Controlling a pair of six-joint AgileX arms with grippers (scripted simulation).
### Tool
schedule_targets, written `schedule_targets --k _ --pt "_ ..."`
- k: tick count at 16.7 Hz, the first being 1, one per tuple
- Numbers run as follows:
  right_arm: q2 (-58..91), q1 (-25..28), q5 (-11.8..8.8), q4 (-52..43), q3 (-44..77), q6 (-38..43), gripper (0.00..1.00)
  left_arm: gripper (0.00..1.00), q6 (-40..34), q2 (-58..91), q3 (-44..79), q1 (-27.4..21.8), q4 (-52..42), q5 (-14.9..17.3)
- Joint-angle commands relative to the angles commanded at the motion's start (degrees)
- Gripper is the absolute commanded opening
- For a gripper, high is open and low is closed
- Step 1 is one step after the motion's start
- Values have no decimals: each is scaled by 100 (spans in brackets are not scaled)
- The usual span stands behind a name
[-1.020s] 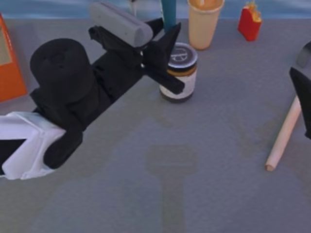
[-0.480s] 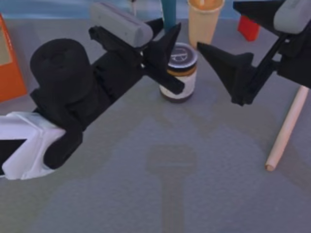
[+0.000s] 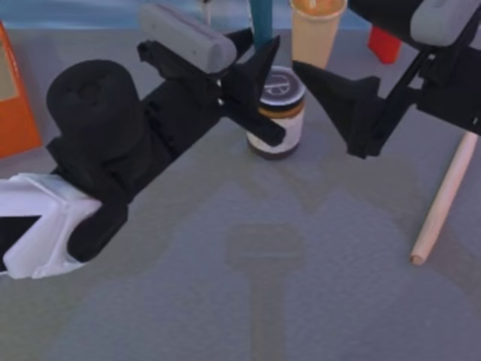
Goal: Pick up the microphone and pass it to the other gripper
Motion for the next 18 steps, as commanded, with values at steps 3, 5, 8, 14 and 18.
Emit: schedule_targets --k 3,5,8,14,18 --pt "595 220 211 117 506 9 100 0 0 0 0 0 0 0" --pt "1182 409 413 217 952 14 100 0 0 0 0 0 0 0" --pt "1862 667 680 328 1506 22 100 0 0 0 0 0 0 0" --pt "2028 746 761 357 1667 26 92 0 0 0 0 0 0 0" --pt "2028 746 761 357 1667 26 62 0 0 0 0 0 0 0"
